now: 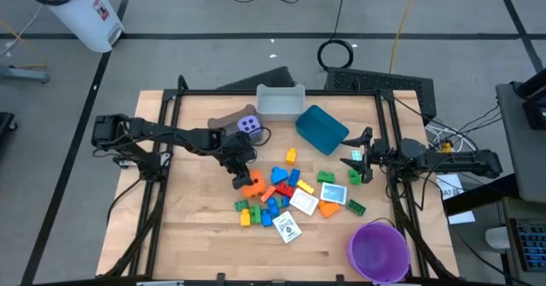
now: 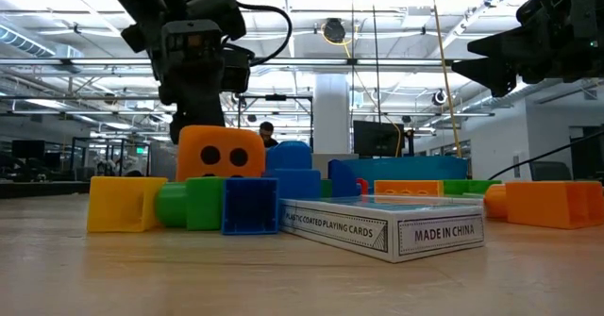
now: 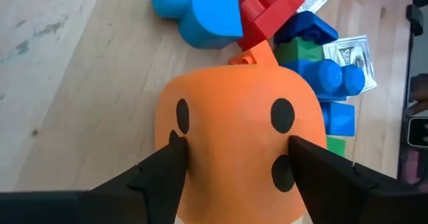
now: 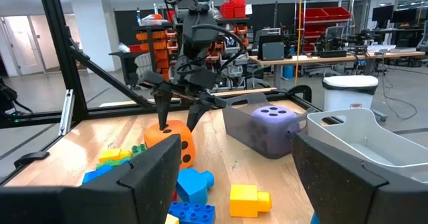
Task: Pick & Place Toys
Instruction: Put the orange dice into the transparent black bin
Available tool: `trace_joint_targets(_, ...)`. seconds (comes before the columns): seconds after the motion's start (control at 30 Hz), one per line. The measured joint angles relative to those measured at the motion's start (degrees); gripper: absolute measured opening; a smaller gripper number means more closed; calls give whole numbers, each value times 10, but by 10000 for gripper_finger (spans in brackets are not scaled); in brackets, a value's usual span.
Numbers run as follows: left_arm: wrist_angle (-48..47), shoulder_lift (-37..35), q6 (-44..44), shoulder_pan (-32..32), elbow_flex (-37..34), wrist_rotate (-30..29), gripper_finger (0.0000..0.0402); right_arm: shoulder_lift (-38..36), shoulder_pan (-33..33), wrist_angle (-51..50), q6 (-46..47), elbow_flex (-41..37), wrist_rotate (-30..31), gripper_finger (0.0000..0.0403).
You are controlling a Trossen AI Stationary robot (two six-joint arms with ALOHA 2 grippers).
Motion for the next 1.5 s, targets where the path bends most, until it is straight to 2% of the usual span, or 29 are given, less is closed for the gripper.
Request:
trace_joint_targets(0.47,-4,1,23,-1,-1,-33,148,0,0,0,0,0,0,279)
trace_joint_targets(0.83,-17,-9,38,-10,20,-66,133,0,0,0,0,0,0,279)
trace_joint_targets(0.93,-28,-22,50,-9,33,-93,132,0,0,0,0,0,0,279)
trace_joint_targets(1.33,-209,-33,88,-15,174,-235,128,0,0,0,0,0,0,279)
trace_joint_targets(1.5,-278,-34,115,-21,257,-294,98,0,0,0,0,0,0,279)
